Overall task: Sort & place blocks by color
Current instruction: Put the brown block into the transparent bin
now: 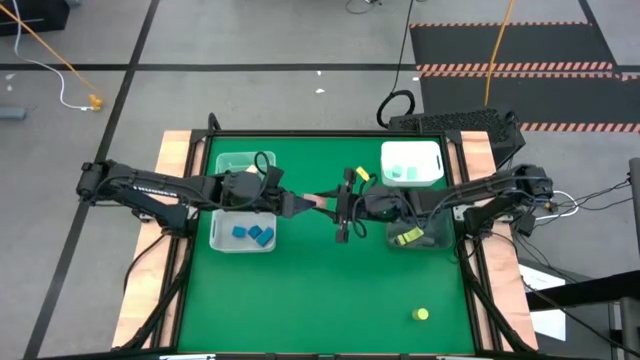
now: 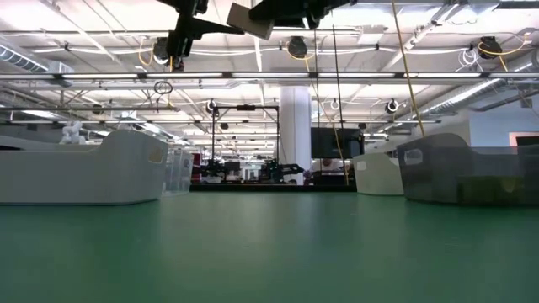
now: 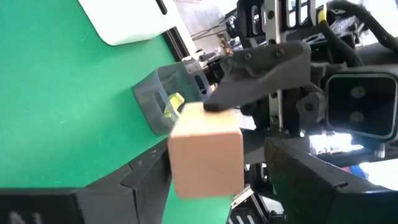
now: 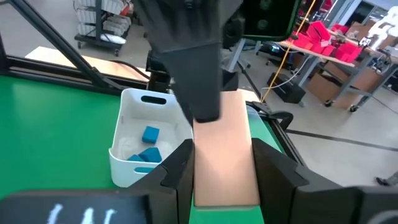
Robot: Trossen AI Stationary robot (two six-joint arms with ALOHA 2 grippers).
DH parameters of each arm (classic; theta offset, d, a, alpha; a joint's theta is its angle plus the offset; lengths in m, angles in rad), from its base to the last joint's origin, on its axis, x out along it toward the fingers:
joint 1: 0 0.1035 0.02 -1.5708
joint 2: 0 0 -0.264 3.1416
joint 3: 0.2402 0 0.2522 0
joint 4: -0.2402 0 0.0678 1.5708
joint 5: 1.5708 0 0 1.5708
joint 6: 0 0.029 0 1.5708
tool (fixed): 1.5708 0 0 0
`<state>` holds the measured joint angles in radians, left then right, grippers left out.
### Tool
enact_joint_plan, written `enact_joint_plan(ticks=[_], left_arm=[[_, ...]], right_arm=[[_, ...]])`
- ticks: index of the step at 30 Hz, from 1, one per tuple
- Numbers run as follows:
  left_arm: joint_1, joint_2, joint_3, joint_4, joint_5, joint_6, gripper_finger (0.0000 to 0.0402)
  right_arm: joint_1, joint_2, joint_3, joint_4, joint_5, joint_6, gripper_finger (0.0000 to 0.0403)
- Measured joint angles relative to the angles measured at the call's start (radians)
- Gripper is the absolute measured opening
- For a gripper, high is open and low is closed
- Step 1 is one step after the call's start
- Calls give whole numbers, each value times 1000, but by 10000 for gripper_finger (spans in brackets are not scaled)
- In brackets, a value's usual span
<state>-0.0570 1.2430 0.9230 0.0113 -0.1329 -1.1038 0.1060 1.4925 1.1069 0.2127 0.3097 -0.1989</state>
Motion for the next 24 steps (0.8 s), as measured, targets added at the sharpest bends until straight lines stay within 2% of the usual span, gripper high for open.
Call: enact_joint_plan(ticks=[4,9,13,17,24], left_arm=[[0,0,0,-3,-23,20,212],[12,0,0,-7,-35,35,134],[13,0,0,-6,-34,51,132],[13,0,0,-10,-32,63,132],[19,0,0,-42,-35,78,132]], right_arm=[[-1,-1,0,1,-1,0,113],[-1,-2,0,1,5,-2,114],[-1,-2,0,-2,7,8,131],[0,-3,1,-13,-1,111,157],[1,-59,1,-113,-6,187,208]])
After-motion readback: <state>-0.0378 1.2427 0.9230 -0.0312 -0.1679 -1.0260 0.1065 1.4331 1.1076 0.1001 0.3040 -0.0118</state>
